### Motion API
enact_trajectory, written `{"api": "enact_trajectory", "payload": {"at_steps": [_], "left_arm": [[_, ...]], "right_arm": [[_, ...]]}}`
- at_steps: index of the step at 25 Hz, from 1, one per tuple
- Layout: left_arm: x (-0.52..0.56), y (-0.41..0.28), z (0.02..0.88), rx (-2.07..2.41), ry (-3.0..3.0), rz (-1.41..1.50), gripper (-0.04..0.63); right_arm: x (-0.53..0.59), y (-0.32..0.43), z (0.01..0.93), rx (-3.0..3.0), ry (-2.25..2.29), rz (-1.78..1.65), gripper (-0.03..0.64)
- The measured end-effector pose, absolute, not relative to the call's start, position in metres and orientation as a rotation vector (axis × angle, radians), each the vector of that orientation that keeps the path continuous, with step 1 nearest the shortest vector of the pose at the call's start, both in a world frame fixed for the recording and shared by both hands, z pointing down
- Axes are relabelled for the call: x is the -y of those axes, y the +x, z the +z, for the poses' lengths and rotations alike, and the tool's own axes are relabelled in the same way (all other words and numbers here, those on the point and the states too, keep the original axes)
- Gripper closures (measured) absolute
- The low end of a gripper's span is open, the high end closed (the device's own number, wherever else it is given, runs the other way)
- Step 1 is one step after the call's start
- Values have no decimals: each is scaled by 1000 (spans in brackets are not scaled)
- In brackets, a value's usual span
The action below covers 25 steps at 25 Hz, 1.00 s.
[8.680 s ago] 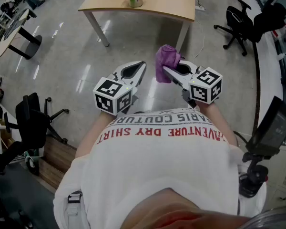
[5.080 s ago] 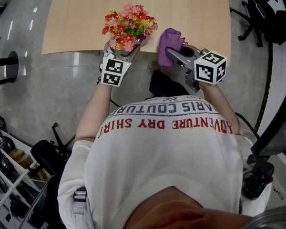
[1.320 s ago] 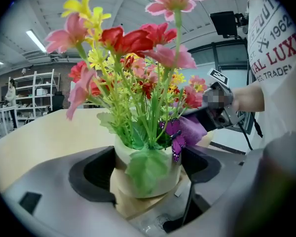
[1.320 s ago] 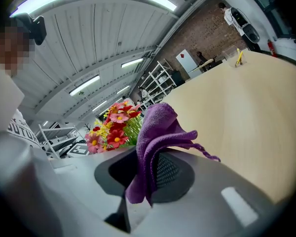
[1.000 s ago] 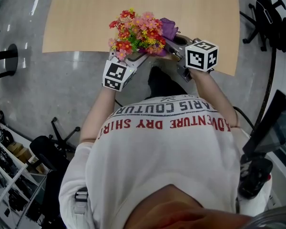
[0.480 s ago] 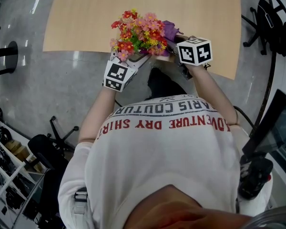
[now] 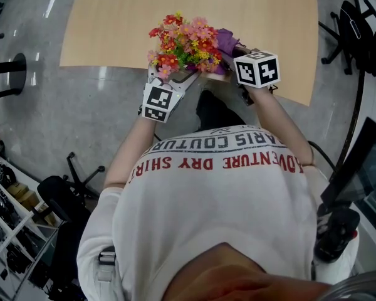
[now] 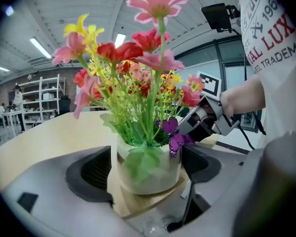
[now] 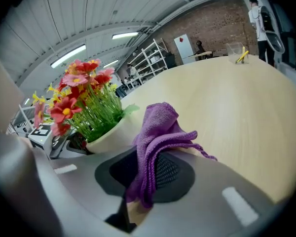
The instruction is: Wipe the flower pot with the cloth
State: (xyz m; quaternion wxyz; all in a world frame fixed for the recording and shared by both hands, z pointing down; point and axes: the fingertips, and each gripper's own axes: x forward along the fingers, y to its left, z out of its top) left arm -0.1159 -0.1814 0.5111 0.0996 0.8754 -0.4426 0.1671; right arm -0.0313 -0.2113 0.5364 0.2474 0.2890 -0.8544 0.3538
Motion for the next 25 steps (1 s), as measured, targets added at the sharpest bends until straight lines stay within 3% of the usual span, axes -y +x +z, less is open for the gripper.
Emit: {"api": "enact_trajectory", "payload": {"at_steps": [6, 25], "left_arm": [[174, -117, 505, 1480, 2454, 395, 161], [176, -117, 520, 1877, 2080, 524, 163]], "right_arm": [[207, -17, 525, 2400, 889, 996, 572], [169, 11, 489, 2508, 1053, 995, 572]]}}
